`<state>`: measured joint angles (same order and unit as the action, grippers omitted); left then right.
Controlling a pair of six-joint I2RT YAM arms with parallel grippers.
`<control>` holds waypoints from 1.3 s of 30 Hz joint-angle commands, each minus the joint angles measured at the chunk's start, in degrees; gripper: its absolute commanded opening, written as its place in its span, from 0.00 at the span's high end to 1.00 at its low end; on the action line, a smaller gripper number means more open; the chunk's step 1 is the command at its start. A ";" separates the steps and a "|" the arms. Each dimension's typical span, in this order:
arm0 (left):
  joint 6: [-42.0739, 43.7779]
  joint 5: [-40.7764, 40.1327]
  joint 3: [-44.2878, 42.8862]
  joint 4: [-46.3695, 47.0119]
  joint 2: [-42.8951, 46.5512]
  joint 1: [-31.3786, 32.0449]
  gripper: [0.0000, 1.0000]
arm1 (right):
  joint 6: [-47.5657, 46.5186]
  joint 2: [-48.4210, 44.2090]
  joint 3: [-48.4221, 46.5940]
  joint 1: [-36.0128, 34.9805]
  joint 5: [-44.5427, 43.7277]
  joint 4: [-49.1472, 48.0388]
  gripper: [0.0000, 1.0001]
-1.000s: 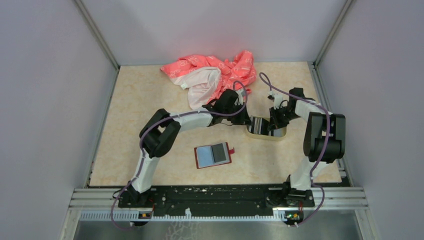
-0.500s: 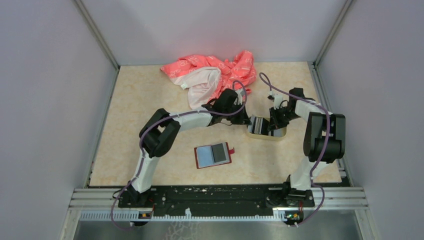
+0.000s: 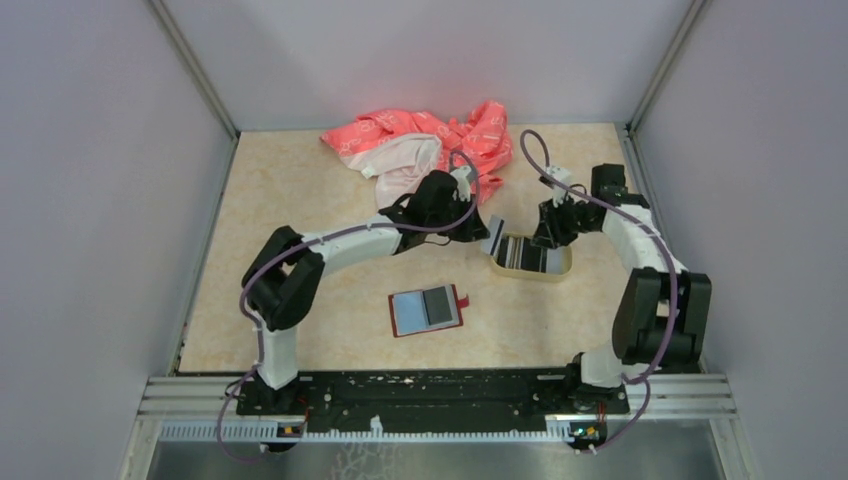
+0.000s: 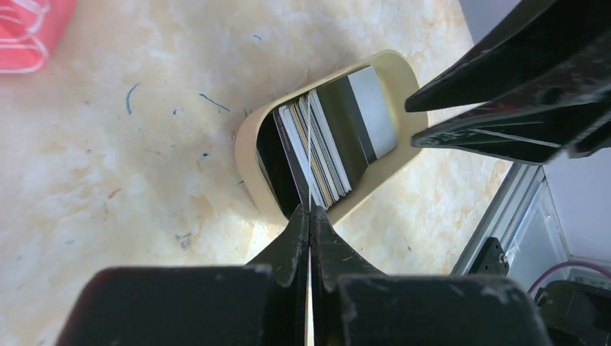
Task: Put the credit cards into the card holder
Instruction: Pick up the credit card from the storage box, then insert the credit card into the card holder.
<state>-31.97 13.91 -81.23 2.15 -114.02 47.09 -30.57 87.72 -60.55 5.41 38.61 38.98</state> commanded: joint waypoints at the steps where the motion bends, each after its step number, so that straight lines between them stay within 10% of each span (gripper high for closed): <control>1: 6.48 -1.72 6.83 5.57 9.30 -0.32 1.00 | -10.11 -8.34 -3.02 0.09 15.08 4.38 0.65; 8: 12.17 5.19 33.64 27.69 32.19 -0.28 1.00 | -29.75 -25.15 5.05 -2.60 37.86 4.84 0.02; 19: 3.13 4.19 72.02 63.97 57.32 -0.16 1.00 | 2.66 -30.10 20.78 -17.40 38.11 -29.98 0.02; 39: -2.11 6.67 71.10 75.72 44.56 1.39 1.00 | 25.37 -22.98 23.70 -30.91 30.61 -48.82 0.41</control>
<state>-33.47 18.65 -8.08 73.93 -68.07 47.94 -9.65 63.44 -36.23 -24.05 69.69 -3.84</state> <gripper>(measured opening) 0.006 0.640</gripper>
